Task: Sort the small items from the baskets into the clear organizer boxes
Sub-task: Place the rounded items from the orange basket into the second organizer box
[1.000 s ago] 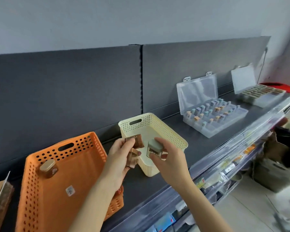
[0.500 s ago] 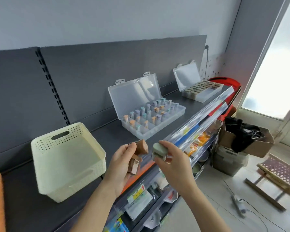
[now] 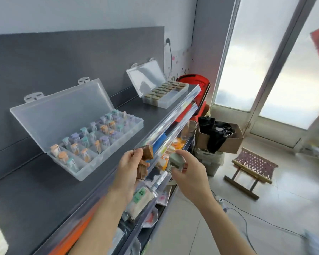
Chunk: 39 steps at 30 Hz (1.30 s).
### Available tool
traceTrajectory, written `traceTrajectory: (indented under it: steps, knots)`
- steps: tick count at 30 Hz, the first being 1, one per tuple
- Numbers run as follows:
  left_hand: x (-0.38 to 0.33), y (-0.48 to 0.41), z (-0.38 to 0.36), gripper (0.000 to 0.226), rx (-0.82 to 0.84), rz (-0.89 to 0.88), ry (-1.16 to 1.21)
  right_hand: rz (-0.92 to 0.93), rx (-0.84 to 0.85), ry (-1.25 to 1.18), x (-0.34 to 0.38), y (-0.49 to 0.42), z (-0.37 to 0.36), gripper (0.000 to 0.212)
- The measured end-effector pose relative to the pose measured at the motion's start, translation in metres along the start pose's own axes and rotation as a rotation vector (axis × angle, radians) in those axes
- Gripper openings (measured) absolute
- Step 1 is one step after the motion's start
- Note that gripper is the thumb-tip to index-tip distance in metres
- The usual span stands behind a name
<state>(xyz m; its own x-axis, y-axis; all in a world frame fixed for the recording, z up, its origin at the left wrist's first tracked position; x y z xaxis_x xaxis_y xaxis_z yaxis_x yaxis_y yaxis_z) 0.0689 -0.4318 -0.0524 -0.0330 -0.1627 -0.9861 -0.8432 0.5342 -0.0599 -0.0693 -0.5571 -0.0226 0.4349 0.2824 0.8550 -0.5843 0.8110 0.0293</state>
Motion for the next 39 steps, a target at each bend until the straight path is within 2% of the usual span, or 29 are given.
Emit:
traceTrajectory:
  steps: [11,17,22,28,39]
  knots:
    - [0.037,-0.145,-0.092,0.032,0.064,0.041,0.028,-0.044,-0.003,0.115,-0.023,-0.157,0.013,0.051]
    - [0.043,-0.219,-0.127,0.03,0.056,0.04,0.02,-0.053,-0.019,0.11,-0.016,-0.239,0.029,0.051]
    - [0.049,-0.264,-0.144,0.028,0.047,0.025,-0.018,-0.065,0.041,0.059,-0.014,-0.293,0.029,0.053]
    - [0.049,-0.321,-0.154,0.025,-0.05,-0.028,-0.05,-0.007,0.111,0.052,-0.007,-0.37,0.02,0.054]
    - [0.047,-0.393,-0.154,0.023,-0.478,-0.086,0.041,0.273,0.38,0.139,0.037,-0.503,-0.015,0.049]
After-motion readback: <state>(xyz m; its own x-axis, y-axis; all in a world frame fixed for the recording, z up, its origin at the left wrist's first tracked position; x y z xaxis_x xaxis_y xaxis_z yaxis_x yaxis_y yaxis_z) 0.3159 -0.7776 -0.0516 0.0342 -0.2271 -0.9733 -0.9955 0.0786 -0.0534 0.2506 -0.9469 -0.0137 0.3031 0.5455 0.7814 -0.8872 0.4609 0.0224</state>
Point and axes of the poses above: each hand's wrist, its own y-axis away from the middle knuckle, its own z-axis out of the back of the hand, x = y × z, the point moved 8 cm from there along -y, towards the middle knuckle, and after that the axes turned 13 degrees about -z, right-handed, at the moved point
